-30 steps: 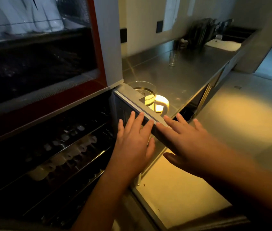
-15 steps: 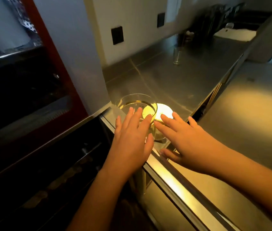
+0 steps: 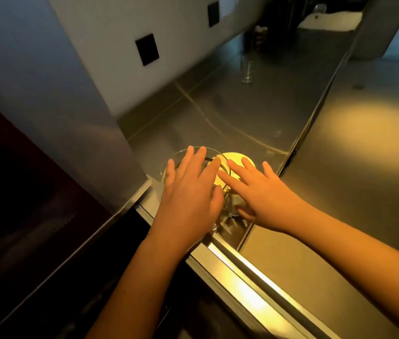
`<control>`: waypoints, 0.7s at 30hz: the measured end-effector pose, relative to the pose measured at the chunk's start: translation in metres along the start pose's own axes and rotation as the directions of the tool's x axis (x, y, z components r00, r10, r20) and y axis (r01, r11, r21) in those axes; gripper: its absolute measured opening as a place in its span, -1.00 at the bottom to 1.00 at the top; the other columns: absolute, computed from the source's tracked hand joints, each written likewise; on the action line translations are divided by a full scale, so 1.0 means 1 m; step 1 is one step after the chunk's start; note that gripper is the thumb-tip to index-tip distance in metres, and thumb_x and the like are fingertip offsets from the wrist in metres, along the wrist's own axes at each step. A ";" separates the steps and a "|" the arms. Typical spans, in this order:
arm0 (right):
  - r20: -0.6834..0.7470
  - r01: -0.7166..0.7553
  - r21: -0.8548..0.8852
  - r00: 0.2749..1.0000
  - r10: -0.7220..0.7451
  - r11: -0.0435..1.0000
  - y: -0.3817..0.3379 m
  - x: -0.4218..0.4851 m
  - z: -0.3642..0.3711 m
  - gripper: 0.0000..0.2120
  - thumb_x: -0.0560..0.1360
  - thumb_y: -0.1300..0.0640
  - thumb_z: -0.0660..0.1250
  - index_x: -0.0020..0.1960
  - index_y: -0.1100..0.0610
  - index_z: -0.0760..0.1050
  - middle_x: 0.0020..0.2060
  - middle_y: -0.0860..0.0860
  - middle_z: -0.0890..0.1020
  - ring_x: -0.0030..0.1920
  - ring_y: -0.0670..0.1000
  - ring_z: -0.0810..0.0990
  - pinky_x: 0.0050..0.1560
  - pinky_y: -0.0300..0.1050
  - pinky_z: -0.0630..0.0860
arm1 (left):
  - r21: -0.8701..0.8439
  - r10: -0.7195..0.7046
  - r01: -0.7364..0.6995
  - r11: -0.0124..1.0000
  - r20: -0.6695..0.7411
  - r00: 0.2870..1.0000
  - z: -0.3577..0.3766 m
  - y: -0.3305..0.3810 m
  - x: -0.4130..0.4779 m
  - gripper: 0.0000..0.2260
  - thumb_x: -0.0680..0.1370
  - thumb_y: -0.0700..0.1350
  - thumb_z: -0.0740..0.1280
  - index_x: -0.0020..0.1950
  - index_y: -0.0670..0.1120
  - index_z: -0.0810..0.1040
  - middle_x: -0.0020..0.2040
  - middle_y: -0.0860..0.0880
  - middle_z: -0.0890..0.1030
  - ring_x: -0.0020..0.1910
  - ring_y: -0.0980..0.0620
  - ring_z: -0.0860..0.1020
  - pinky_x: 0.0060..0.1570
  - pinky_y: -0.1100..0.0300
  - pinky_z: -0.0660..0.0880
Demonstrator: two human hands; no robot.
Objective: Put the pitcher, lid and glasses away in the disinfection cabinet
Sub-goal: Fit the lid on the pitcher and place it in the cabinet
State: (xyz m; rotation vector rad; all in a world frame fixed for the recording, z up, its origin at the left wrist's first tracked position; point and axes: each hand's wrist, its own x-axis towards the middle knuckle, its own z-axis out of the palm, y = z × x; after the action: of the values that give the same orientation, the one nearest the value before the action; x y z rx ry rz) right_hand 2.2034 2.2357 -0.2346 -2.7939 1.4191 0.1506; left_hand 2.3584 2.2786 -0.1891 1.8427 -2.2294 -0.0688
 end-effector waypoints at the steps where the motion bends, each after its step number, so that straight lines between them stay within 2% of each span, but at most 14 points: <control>1: -0.008 0.001 -0.001 1.000 -0.001 1.000 0.002 0.004 0.005 -0.24 0.55 -0.10 0.19 0.51 -0.04 -0.27 0.52 0.05 -0.17 0.50 0.16 -0.15 0.44 0.18 -0.08 | -0.002 0.004 -0.004 1.000 0.004 1.000 0.001 -0.001 0.003 -0.56 0.62 0.01 0.08 0.50 0.09 0.10 0.55 0.06 -0.05 0.51 0.06 -0.17 0.28 0.11 -0.35; 6: -0.026 -0.007 0.021 1.000 0.007 1.000 0.012 0.023 0.029 -0.21 0.52 -0.05 0.27 0.52 -0.05 -0.20 0.52 0.07 -0.17 0.50 0.18 -0.09 0.44 0.19 -0.04 | -0.026 0.071 -0.071 0.997 0.002 0.997 0.010 -0.001 0.012 -0.55 0.61 0.00 0.10 0.50 0.08 0.13 0.55 0.05 -0.01 0.52 0.04 -0.15 0.26 0.11 -0.39; 9: -0.063 -0.003 0.036 0.998 0.006 0.999 0.017 0.031 0.034 -0.22 0.50 0.01 0.32 0.52 -0.04 -0.13 0.52 0.09 -0.16 0.50 0.18 -0.04 0.43 0.18 0.00 | -0.044 0.087 -0.089 0.995 -0.031 0.996 0.015 -0.001 0.013 -0.52 0.55 0.07 0.04 0.48 0.05 0.21 0.54 0.02 0.08 0.52 0.00 -0.07 0.24 0.13 -0.41; 11: -0.086 0.002 0.044 0.996 0.002 0.999 0.017 0.036 0.038 -0.20 0.46 0.04 0.38 0.51 -0.03 -0.06 0.52 0.13 -0.11 0.48 0.20 0.05 0.41 0.20 0.08 | -0.064 0.075 -0.078 0.995 -0.042 0.996 0.016 -0.002 0.013 -0.46 0.47 0.07 0.02 0.46 0.02 0.27 0.52 0.00 0.15 0.52 -0.02 -0.01 0.24 0.13 -0.40; 14: -0.136 -0.001 0.122 0.991 0.018 0.993 0.018 0.043 0.048 -0.18 0.37 0.05 0.47 0.47 -0.02 0.07 0.51 0.16 -0.02 0.41 0.22 0.24 0.34 0.19 0.25 | -0.099 0.077 -0.082 0.992 -0.058 0.995 0.018 -0.002 0.013 -0.49 0.47 0.03 0.09 0.42 -0.03 0.35 0.48 -0.05 0.26 0.50 -0.07 0.09 0.27 0.07 -0.32; 21: -0.154 0.018 0.249 0.988 0.021 0.968 0.018 0.043 0.057 -0.20 0.42 0.04 0.42 0.50 -0.08 0.02 0.51 0.12 0.00 0.34 0.18 0.34 0.28 -0.03 0.36 | -0.131 0.062 -0.073 0.989 -0.087 0.994 0.018 -0.001 0.011 -0.51 0.48 0.02 0.11 0.41 -0.04 0.36 0.48 -0.06 0.26 0.50 -0.08 0.10 0.27 0.07 -0.31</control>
State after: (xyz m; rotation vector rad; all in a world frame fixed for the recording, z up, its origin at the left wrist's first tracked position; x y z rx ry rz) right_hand 2.2096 2.1934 -0.2945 -2.6458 1.3591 -0.2353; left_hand 2.3535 2.2656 -0.2049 1.6689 -2.1719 -0.1245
